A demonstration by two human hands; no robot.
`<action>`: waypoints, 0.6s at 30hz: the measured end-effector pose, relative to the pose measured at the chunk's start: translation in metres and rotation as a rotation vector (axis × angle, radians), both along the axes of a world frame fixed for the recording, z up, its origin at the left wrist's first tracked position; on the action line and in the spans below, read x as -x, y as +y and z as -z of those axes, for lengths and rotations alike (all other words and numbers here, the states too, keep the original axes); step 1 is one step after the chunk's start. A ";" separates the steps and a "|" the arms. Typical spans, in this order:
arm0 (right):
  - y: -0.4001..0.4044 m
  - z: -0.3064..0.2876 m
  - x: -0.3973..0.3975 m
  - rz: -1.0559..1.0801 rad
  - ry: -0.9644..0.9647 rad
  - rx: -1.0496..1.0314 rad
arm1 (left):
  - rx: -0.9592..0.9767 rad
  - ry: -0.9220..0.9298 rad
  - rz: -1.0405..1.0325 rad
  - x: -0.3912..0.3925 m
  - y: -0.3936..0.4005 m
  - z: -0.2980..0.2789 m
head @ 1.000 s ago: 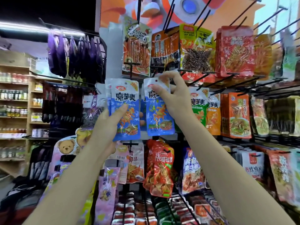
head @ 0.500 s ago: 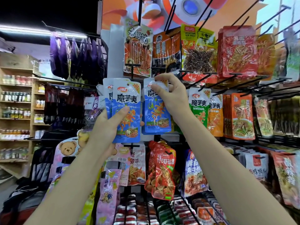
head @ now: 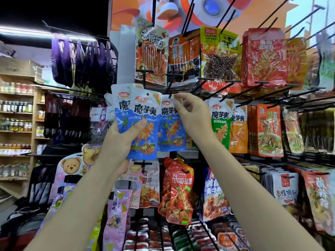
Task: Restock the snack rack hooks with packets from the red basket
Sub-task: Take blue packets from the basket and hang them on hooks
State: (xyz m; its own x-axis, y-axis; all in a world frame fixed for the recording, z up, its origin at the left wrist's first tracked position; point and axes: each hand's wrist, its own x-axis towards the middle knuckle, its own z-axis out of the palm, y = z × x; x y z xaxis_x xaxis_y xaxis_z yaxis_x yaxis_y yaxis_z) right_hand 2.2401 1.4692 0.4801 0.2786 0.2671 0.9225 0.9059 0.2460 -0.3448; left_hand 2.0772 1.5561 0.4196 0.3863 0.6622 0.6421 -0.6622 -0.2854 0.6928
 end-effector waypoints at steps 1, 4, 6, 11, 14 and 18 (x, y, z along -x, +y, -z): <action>-0.004 0.004 0.002 0.053 -0.037 -0.076 | -0.014 -0.006 -0.005 0.000 0.000 -0.001; -0.014 0.009 0.015 -0.116 0.014 -0.128 | -0.059 0.001 -0.004 -0.005 -0.005 -0.004; -0.014 0.010 0.027 -0.277 0.103 0.001 | -0.094 0.034 -0.004 -0.011 -0.014 -0.006; -0.018 0.004 0.020 -0.327 0.184 0.022 | 0.016 0.114 -0.103 -0.012 -0.014 -0.008; -0.021 -0.001 0.010 -0.342 0.150 -0.060 | 0.004 0.125 -0.208 0.000 -0.002 -0.004; -0.012 -0.009 0.008 -0.322 0.049 -0.064 | -0.040 0.063 -0.181 0.003 -0.004 -0.001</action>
